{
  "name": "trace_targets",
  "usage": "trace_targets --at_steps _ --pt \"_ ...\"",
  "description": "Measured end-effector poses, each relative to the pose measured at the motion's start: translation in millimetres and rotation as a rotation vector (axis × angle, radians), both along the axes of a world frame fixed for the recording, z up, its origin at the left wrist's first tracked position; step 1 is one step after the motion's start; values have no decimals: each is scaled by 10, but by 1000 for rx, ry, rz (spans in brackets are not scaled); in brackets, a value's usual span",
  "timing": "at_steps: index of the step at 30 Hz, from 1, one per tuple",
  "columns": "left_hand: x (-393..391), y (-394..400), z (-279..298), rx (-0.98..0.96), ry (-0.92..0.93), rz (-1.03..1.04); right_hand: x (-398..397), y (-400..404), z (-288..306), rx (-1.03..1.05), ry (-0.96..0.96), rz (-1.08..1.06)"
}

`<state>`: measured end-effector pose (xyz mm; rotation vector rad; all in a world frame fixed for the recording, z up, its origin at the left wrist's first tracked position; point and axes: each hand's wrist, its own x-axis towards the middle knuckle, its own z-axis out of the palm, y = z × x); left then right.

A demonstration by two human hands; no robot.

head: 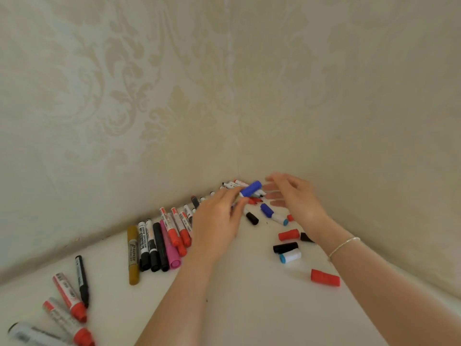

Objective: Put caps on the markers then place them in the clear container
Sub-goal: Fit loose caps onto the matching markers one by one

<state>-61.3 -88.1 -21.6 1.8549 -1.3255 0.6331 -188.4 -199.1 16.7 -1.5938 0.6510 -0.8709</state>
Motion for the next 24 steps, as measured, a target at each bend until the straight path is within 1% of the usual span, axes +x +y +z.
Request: trace_targets --at_steps 2,3,4,5,7,9,11,13,15,18,21,24 --pt "59 79 113 -177 367 -46 80 -151 106 -129 151 -81" --pt "86 106 190 -266 527 -77 118 -230 137 -233 275 -99" --pt "120 121 275 -316 609 -101 154 -295 147 -336 421 -87" --pt "163 130 357 -296 602 -123 193 -353 134 -418 565 -61" --pt "314 102 466 -90 430 -147 270 -426 85 -530 784 -15" --pt "500 29 499 160 254 -128 329 -447 57 -579 926 35" --pt "630 -25 460 382 142 -136 361 -439 34 -587 1005 79" --pt "711 -70 391 541 80 -141 399 -437 17 -590 1029 98" --pt "772 -109 355 630 50 -128 427 -448 -7 -598 1034 113" --pt "857 -150 330 717 61 -134 431 -467 -52 -609 1036 130" --pt "919 -160 285 756 99 -163 428 -482 -92 -638 1033 135" --pt "995 -151 221 815 80 -179 435 -498 -107 -653 1018 142"
